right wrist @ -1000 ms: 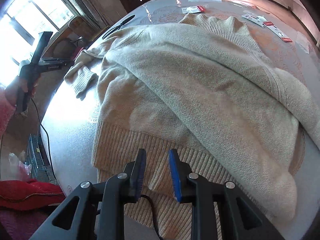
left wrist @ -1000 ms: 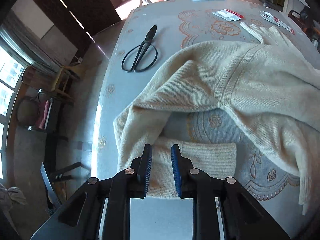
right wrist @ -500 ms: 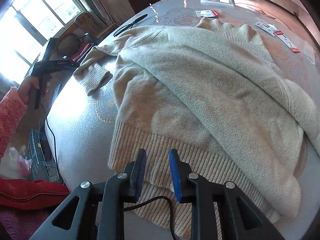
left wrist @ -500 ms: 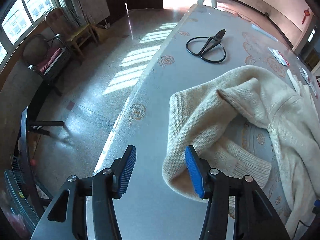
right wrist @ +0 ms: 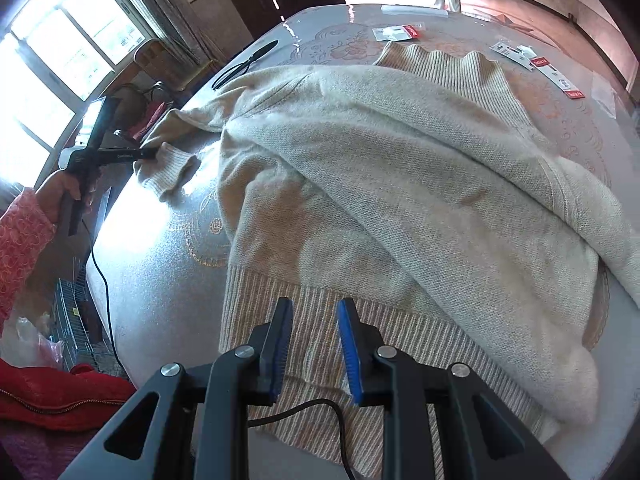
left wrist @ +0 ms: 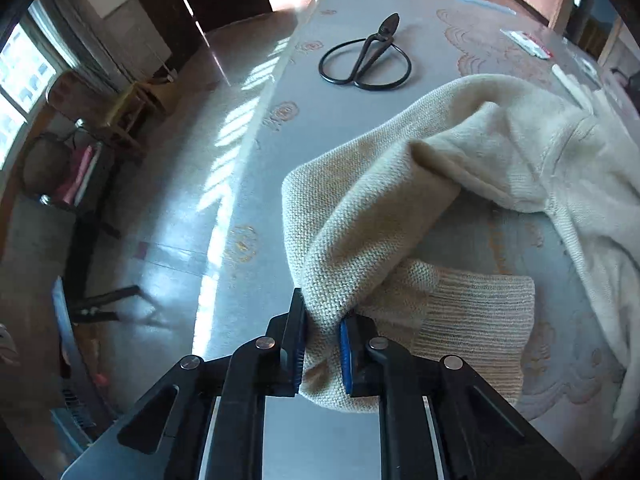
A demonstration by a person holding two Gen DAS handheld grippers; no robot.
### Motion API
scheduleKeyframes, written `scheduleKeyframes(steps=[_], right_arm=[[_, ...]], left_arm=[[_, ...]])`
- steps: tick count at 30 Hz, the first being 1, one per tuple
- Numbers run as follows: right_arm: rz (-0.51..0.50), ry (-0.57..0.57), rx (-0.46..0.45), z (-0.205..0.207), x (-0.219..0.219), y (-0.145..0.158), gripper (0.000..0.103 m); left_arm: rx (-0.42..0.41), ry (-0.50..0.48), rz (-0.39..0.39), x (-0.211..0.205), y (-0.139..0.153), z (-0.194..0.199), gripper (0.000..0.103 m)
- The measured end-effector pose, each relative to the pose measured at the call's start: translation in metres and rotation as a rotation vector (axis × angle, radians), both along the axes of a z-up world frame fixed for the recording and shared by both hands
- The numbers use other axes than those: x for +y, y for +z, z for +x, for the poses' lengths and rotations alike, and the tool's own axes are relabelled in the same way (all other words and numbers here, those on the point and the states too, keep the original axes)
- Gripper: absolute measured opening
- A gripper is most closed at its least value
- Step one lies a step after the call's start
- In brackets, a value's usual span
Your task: Fold clothes
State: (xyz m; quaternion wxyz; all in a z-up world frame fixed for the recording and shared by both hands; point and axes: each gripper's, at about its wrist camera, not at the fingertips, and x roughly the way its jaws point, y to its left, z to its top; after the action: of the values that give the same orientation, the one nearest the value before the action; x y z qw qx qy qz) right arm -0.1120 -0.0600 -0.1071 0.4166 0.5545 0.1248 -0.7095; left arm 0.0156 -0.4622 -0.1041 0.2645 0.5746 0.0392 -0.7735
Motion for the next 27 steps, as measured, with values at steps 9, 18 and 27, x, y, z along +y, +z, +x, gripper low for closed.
scheduleKeyframes(steps=[9,18,27], right_arm=[[-0.022,-0.027,-0.036,-0.015,0.004,-0.008,0.023],[0.045,-0.084,0.002,-0.024,0.057,-0.01,0.023],[0.12,-0.31,0.023,-0.062,0.159,-0.004,0.023]], left_arm=[[-0.138,-0.148,-0.942,0.008,0.045,0.001,0.045],[-0.098,0.033,-0.454,-0.006,0.004,0.037,0.063],[0.18,-0.365,0.033,0.196,0.026,-0.009,0.064]])
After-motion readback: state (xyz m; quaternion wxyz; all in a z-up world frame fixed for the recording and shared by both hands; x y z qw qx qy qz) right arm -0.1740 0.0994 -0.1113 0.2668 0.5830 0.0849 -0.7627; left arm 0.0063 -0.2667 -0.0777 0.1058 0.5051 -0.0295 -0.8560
